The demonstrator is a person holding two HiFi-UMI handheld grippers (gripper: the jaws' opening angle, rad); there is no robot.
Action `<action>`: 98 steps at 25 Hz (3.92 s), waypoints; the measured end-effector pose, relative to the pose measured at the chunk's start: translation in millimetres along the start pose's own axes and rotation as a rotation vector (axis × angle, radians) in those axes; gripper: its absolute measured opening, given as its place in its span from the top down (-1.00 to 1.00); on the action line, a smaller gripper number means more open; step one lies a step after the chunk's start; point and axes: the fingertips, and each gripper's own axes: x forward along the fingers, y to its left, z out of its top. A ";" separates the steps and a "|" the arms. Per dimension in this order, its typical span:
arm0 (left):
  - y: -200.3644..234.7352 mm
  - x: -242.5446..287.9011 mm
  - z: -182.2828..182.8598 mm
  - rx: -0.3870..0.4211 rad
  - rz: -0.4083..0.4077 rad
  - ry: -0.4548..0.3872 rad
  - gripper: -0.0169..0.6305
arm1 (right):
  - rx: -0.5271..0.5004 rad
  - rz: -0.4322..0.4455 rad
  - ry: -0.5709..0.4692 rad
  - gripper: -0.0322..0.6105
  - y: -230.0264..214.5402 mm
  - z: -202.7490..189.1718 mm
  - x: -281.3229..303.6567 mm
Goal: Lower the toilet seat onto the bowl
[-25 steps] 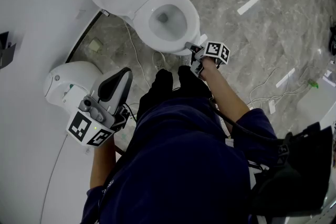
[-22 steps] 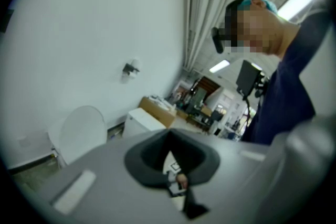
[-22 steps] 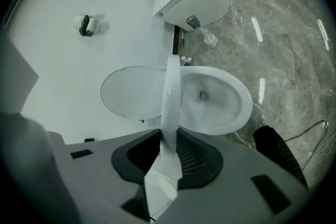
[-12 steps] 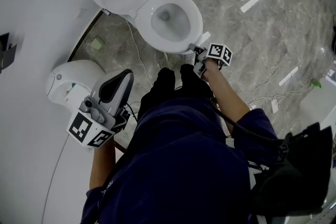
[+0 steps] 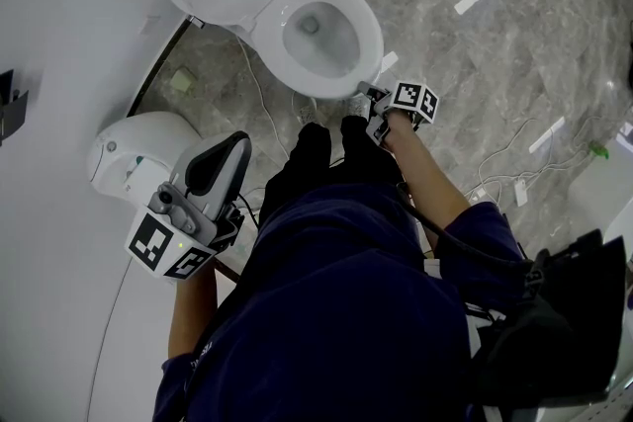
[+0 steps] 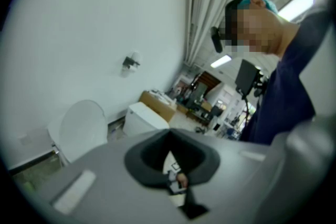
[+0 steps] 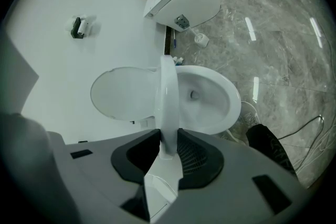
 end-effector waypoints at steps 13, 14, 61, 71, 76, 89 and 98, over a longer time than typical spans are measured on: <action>5.2 9.3 -9.6 -0.017 0.005 0.052 0.94 | 0.022 -0.020 0.010 0.60 -28.9 0.6 7.3; 5.0 10.2 -10.0 -0.017 0.004 0.055 0.94 | 0.023 -0.023 0.011 0.60 -31.2 0.7 7.5; 19.4 52.3 -40.7 -0.056 0.044 0.241 0.94 | 0.076 -0.154 0.071 0.51 -134.8 10.8 50.9; 24.5 50.5 -43.7 -0.071 0.078 0.243 0.94 | 0.077 -0.219 0.106 0.46 -153.9 12.2 64.5; 28.5 44.6 -46.5 -0.082 0.108 0.240 0.94 | 0.057 -0.271 0.133 0.45 -160.6 14.9 71.2; 35.8 38.1 -48.8 -0.095 0.152 0.243 0.94 | 0.037 -0.359 0.196 0.44 -176.3 17.0 77.5; 35.9 42.8 -48.0 -0.104 0.148 0.242 0.94 | 0.033 -0.373 0.211 0.47 -180.3 14.3 78.1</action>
